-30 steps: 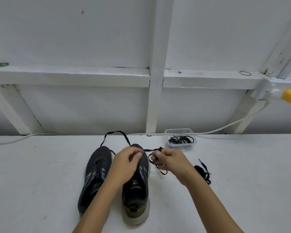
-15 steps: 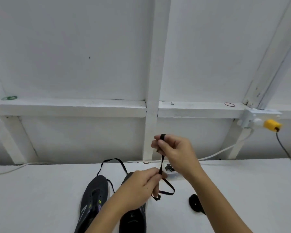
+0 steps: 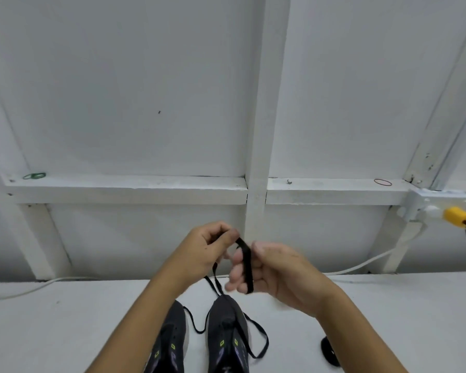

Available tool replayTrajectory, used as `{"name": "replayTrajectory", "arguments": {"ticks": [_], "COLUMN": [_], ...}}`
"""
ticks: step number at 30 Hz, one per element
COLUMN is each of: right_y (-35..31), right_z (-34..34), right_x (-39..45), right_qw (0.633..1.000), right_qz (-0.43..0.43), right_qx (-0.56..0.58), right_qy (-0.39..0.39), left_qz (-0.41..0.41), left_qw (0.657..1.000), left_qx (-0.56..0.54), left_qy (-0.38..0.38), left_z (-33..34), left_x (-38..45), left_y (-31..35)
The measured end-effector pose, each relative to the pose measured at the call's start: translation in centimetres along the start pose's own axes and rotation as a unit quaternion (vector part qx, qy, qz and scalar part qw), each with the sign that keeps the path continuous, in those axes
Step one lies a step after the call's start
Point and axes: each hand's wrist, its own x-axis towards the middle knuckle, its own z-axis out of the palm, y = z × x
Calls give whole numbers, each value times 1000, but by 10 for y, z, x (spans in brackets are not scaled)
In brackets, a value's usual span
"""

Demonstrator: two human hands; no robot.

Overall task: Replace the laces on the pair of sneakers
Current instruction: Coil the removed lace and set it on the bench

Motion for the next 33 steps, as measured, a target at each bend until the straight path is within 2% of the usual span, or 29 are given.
{"name": "replayTrajectory", "arguments": {"ticks": [3,6,8,10,12,13,14,15,17,18,20,22,24,25,27,28,29,30,31,33], "right_y": [-7,-13,-19,-19,-12,-7,-3,-1,0,-3,-13,-20,-25,-25,-20,-14,-7,1,8,20], "right_z": [-2,-14,-25,-36,-43,-45,-44,-41,-33,-30,-25,-24,-28,-34,-42,-44,-44,-41,-36,-25], "right_x": [7,11,10,7,0,-4,-9,-14,-25,-28,-28,-20,-10,-5,0,-1,-4,-7,-11,-18], "right_qw": [993,983,968,926,878,873,884,913,976,992,1000,996,988,981,945,920,905,908,928,981], "right_qz": [-81,-126,-132,-109,-60,-27,6,35,55,43,-5,-76,-128,-146,-139,-107,-62,-18,19,46], "right_qx": [44,-17,-129,-299,-431,-455,-444,-391,-206,-117,-3,41,31,-17,-199,-300,-363,-379,-342,-174], "right_qy": [70,130,169,204,199,175,143,108,41,9,-27,-5,78,129,218,229,212,179,144,69], "left_qz": [-39,-26,-7,6,13,17,21,22,17,15,10,4,2,8,22,23,22,29,40,49], "left_qw": [998,995,983,963,956,958,960,963,976,983,993,997,994,988,966,955,947,942,939,955], "left_qx": [-51,99,177,253,274,274,272,263,215,183,117,79,104,145,240,276,300,318,329,287], "left_qy": [26,-1,-52,-97,-101,-86,-66,-48,-35,-31,-17,-7,-33,-55,-99,-110,-112,-104,-89,-56], "left_z": [30,50,56,56,47,39,30,20,5,2,11,31,51,58,60,54,44,32,20,1], "left_x": [-3,-24,-37,-45,-43,-38,-32,-25,-11,-5,3,3,-8,-16,-32,-36,-35,-32,-26,-15], "left_y": [-7,-10,-5,10,29,37,44,48,53,52,47,36,21,14,11,16,23,29,34,41]}}
